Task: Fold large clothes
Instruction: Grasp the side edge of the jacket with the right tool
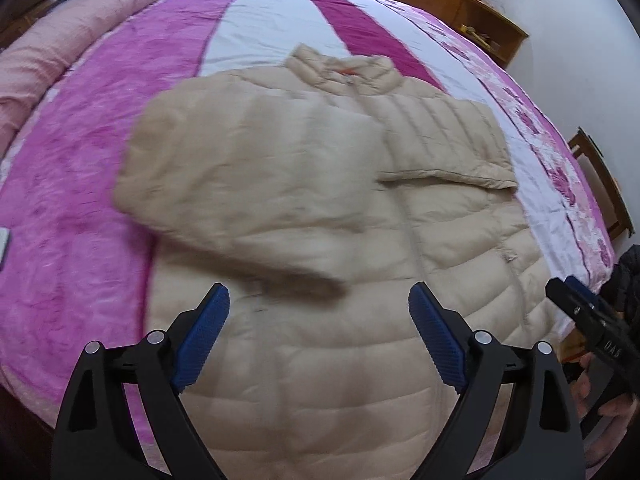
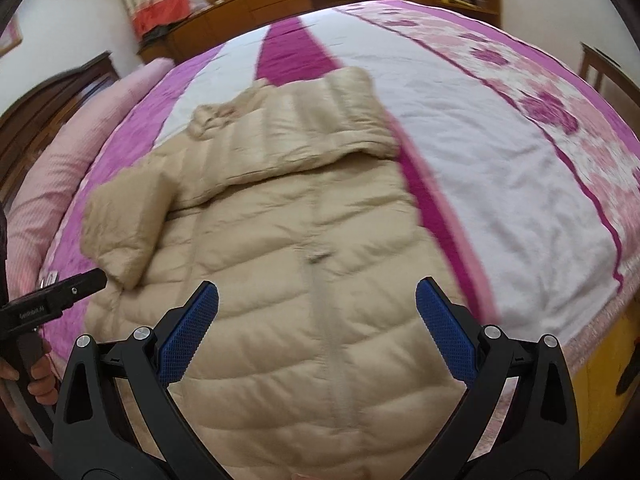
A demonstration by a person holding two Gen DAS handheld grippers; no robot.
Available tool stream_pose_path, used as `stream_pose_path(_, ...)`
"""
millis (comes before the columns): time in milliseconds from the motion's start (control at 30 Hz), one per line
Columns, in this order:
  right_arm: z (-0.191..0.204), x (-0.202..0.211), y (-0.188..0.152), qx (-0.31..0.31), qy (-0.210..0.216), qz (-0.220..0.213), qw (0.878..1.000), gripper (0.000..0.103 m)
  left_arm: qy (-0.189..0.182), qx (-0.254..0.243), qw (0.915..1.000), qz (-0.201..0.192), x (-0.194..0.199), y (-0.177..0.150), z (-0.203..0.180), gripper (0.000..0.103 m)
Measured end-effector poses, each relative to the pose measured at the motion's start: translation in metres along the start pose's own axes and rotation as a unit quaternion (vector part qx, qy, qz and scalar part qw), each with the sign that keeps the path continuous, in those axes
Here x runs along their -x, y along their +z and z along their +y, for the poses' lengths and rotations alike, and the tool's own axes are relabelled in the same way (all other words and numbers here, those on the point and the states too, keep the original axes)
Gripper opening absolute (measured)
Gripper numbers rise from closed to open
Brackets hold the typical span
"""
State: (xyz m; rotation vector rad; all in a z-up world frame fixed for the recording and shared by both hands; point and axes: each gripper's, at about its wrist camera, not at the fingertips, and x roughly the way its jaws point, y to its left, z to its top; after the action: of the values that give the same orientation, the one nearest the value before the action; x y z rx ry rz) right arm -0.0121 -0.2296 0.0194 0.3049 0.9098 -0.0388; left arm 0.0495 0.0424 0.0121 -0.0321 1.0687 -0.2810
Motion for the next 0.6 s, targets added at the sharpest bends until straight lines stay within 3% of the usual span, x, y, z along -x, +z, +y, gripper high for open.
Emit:
stream_pose_path(367, 0.115, -0.021, 0.020, 0.066, 0.069, 0.023, 0.995, 0.098, 0.084, 0.024, 0.9962, -0.007, 0.007, -0.014, 0.081, 0.088)
stream_pose_path(600, 0.197, -0.049, 0.019, 0.114, 0.100, 0.050, 0.987, 0.098, 0.110, 0.063, 0.9920, 0.000, 0.004, -0.027, 0.132, 0.088)
